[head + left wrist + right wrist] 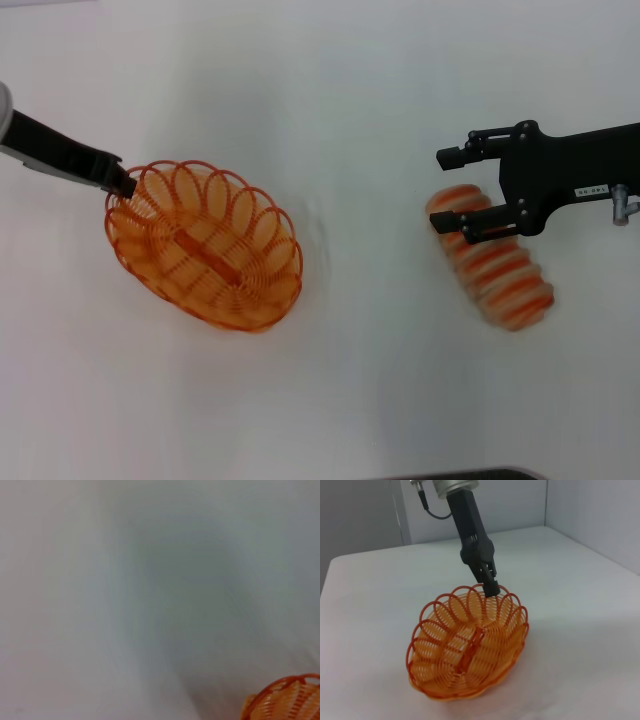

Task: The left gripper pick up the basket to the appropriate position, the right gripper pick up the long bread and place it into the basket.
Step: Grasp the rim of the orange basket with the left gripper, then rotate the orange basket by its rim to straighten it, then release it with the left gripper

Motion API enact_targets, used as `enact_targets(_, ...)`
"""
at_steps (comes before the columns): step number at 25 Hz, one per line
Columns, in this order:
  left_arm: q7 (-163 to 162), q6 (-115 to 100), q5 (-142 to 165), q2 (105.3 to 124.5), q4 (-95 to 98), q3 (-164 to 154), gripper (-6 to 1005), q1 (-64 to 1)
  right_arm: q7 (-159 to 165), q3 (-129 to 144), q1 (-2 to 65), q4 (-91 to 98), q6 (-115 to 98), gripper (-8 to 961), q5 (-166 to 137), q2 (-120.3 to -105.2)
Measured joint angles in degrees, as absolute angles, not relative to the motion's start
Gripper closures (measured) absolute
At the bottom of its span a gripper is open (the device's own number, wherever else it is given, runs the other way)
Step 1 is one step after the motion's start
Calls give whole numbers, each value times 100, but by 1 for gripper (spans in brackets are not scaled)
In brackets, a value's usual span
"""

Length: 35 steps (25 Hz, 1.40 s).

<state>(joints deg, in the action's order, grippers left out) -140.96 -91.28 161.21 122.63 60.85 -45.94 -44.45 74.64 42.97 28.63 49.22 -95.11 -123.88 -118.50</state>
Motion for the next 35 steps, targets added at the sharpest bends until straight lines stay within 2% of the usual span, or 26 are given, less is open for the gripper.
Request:
enact_targets(10, -14876, -9361, 15605, 12182, 6173, -3980, 949, -4380, 7139, 4253, 2848, 4922, -9677, 151, -12374, -11855)
enact_targets(16, -15331, -9090, 15539, 12366, 6241, -3935, 956, -4308, 6929, 4264, 2854, 4922, -9750, 150, -12377, -11835)
enact_targets(20, -15555, -8612, 15178, 12429, 6128, -4017, 956, -4065, 6715, 4287, 2845, 4922, -9762, 149, -12396, -11815)
enact_targets(29, -15854, -7680, 14331, 12450, 6073, -4447, 958, -3344, 6597, 4298, 2836, 4922, -9781, 150, -12410, -11730)
enact_targets(35, -15925, -7426, 14078, 12451, 6080, -4599, 954, -3102, 6596, 4298, 2851, 4922, -9793, 151, -12410, -11709)
